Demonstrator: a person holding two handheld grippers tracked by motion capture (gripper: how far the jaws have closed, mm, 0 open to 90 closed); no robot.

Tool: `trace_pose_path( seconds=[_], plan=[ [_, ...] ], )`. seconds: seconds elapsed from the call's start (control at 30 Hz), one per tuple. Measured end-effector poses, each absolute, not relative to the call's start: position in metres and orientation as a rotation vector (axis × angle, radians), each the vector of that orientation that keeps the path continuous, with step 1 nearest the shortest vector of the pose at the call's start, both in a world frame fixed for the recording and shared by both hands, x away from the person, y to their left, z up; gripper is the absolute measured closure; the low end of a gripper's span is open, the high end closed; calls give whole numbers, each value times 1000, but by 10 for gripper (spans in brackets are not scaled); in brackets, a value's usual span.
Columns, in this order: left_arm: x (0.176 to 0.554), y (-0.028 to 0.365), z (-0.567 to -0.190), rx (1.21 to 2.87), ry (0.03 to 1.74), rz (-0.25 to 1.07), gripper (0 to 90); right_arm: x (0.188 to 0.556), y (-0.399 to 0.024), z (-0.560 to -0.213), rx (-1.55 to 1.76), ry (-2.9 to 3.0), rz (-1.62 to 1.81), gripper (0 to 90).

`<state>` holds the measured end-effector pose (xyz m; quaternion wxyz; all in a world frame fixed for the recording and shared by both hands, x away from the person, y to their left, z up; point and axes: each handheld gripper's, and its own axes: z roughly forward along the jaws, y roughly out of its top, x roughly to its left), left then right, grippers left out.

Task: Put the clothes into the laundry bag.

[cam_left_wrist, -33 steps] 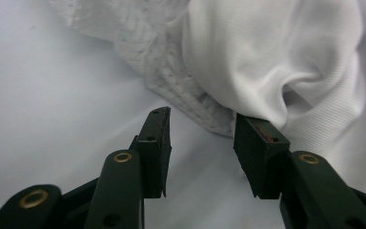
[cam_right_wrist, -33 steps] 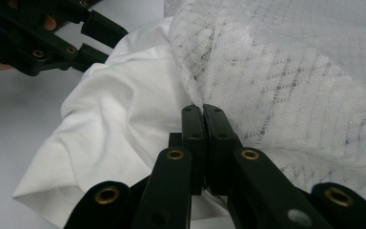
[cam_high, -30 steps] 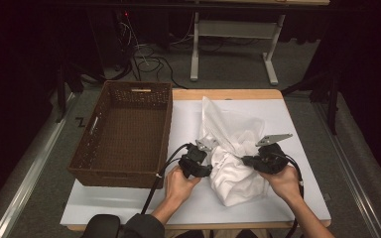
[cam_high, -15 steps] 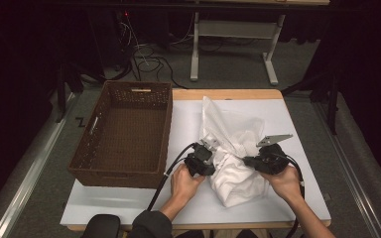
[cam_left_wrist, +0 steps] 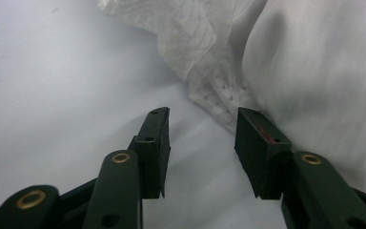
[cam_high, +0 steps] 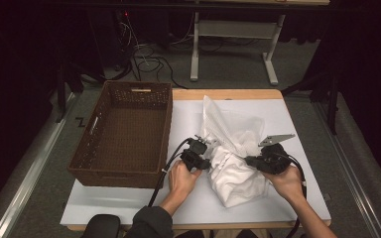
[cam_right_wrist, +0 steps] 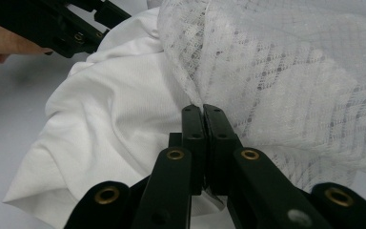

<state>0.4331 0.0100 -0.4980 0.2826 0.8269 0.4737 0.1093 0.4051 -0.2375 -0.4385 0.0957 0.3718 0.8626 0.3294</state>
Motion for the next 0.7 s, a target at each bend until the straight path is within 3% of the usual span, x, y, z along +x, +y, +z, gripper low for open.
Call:
trace_pose_path(
  seconds=[0.27,0.33,0.4,0.57,0.7],
  plan=[
    [435,2,-500,2172,1251,250,513,405,-238,-440,1100,2556,979,899],
    [436,-2,-502,2195,1229,295,535,405,-238,-440,1091,2560,976,899],
    [434,-7,-501,2231,1206,326,581,405,-238,-440,1094,2560,978,899],
    [431,-19,-498,2327,1108,349,856,406,-237,-440,1099,2552,979,898],
    [427,-17,-494,2356,1106,353,887,405,-238,-439,1106,2543,975,898]
  ],
)
